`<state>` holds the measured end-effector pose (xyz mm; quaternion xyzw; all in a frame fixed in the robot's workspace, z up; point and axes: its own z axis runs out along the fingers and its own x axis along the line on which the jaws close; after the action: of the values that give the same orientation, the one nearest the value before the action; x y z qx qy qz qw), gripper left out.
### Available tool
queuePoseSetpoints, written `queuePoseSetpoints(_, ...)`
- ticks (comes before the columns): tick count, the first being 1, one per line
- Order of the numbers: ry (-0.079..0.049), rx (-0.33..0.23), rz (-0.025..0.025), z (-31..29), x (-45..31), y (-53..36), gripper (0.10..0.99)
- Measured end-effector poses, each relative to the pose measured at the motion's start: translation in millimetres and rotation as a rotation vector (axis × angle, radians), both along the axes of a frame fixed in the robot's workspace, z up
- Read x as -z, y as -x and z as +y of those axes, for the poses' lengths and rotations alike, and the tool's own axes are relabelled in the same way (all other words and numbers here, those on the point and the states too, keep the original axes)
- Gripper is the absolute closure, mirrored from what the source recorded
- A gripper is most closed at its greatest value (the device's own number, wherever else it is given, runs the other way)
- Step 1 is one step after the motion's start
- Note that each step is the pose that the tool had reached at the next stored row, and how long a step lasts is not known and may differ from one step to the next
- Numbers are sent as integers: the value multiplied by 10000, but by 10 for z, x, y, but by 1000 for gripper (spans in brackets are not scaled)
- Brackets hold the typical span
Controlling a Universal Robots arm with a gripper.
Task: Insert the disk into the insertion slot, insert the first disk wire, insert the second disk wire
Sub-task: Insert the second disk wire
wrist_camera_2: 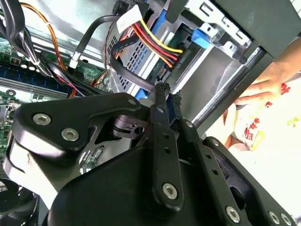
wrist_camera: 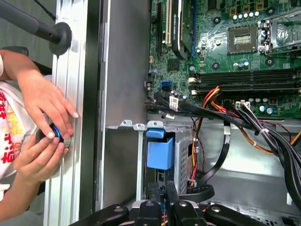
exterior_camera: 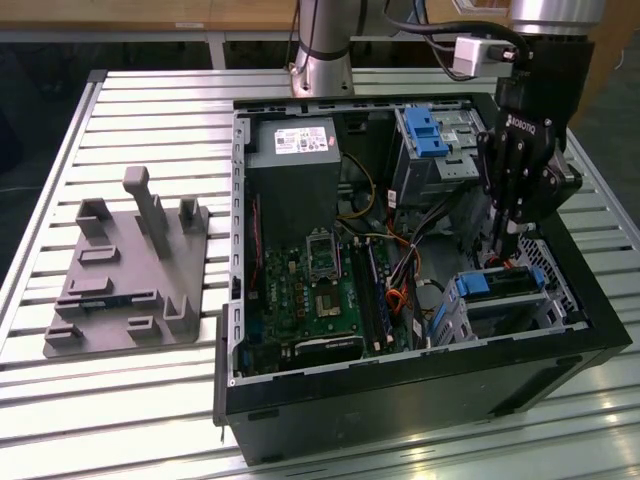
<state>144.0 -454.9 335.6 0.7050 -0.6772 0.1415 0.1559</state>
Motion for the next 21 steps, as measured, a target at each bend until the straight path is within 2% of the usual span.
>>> queuePoseSetpoints(3, -29, 12, 10, 0, 0, -33, 894)
queuePoseSetpoints(4, -81, 17, 10, 0, -1, -38, 894)
queuePoseSetpoints(6, -358, 22, 11, 0, 0, -44, 894)
queuePoseSetpoints(8, -720, 26, 11, -1, 1, -45, 894)
queuePoseSetpoints(10, -962, 28, 12, -8, 1, -46, 894)
queuePoseSetpoints(13, -1184, 32, 25, -27, 0, -45, 894)
queuePoseSetpoints(17, -1347, 34, 62, -66, 0, -48, 894)
queuePoseSetpoints(21, -1620, 34, 67, -91, 0, -60, 894)
